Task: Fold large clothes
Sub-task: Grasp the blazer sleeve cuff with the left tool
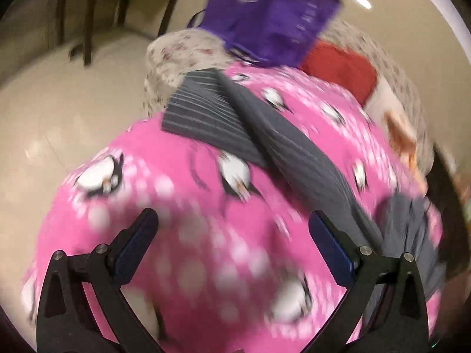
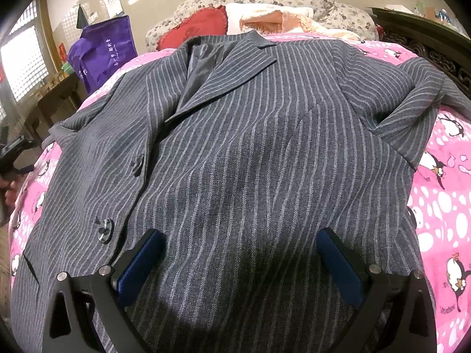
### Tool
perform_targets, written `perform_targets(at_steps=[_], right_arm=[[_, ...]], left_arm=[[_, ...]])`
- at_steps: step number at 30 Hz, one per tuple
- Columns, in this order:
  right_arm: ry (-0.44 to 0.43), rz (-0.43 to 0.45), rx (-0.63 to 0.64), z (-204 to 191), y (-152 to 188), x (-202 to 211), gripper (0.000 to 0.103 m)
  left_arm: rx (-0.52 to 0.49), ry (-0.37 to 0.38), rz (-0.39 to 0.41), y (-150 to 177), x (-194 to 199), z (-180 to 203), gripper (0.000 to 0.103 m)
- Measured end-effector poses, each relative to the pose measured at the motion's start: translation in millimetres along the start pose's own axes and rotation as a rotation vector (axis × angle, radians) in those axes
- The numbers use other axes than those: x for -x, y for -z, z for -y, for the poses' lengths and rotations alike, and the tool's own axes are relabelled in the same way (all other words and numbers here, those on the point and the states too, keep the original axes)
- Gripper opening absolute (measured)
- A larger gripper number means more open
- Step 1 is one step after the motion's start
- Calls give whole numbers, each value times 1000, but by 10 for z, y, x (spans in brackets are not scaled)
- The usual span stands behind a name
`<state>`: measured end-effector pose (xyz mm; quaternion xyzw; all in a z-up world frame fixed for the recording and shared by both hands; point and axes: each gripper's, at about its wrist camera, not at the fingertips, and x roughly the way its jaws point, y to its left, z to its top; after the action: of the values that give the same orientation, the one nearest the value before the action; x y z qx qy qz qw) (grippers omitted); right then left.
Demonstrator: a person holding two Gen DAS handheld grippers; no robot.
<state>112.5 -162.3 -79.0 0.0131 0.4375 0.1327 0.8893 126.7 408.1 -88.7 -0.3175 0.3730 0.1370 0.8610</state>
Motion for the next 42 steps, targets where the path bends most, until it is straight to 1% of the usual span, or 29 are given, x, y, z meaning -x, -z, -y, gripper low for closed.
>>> perform_targets(at_steps=[1,2,3,5,8,9,10,11,12,14,15,17,18,19,20,21,22,23,25,29,31,32,33,34,35,36,38,40,42], right_arm=[[-1,0,0,0,0,-1,103],[-1,0,-1,0,-1,-2,103],[0,0,0,-2,-2,-5,103],[0,-1,1,-3,-6,-11,103],[2,-1,2,-10,-11,-15,103],[1,-1,2,-10,-12,-16,103],[1,-1,2,-10,-13,-15,103],[2,-1,2,-13,-13,-15,103],[2,-1,2,-12,-13,-15,103],[3,-1,3,-18,-12,-15,103],[4,-1,3,-18,-13,-16,103],[3,-1,3,-18,-13,-17,103],[4,-1,3,-19,-13,-17,103],[4,-1,3,-19,-13,-17,103],[4,-1,3,-18,-14,-17,103],[4,-1,3,-19,-14,-17,103],[3,-1,3,-19,-14,-17,103],[4,-1,3,-20,-13,-16,103],[6,-1,5,-22,-14,-17,103],[8,0,4,-25,-13,-18,103],[6,0,3,-22,-14,-19,103],[7,0,3,-24,-15,-20,103],[7,1,3,-22,-15,-20,103],[5,1,1,-21,-16,-19,103],[4,1,0,-21,-17,-21,103],[3,2,0,-20,-19,-24,103],[4,2,0,-16,-21,-22,103],[4,1,0,-16,-22,-24,103],[5,1,0,-20,-23,-24,103]], left_arm=[[23,24,8,-80,-44,-52,102],[33,34,35,-182,-72,-68,102],[33,34,42,-249,-96,-64,102],[40,53,24,-396,-152,-6,102],[57,142,57,-562,-97,148,102],[49,152,67,-628,-99,208,102],[35,144,65,-680,-126,273,103],[19,101,54,-738,-193,301,103],[8,46,32,-792,-297,321,103],[15,-67,-46,-895,-612,270,102],[16,-83,-59,-921,-693,253,102],[-18,-124,-71,-959,-802,283,102],[-33,-130,-78,-968,-817,308,97],[-36,-117,-63,-961,-770,313,87],[-24,-82,-45,-939,-684,299,61],[-5,-46,-46,-916,-625,263,40],[12,-13,-48,-878,-564,230,34],[19,5,-53,-840,-503,204,31],[4,33,-38,-777,-353,212,31],[-35,85,-47,-669,-190,344,31],[-70,66,-32,-677,-136,382,31],[-85,53,-15,-703,-95,366,33],[-101,26,11,-743,-41,315,40],[-93,-19,36,-781,25,216,44],[-69,-41,50,-796,75,122,50],[-20,-40,68,-782,156,-15,57],[55,30,72,-659,231,-198,67],[103,119,30,-458,179,-270,67],[148,184,-11,-298,38,-285,67]])
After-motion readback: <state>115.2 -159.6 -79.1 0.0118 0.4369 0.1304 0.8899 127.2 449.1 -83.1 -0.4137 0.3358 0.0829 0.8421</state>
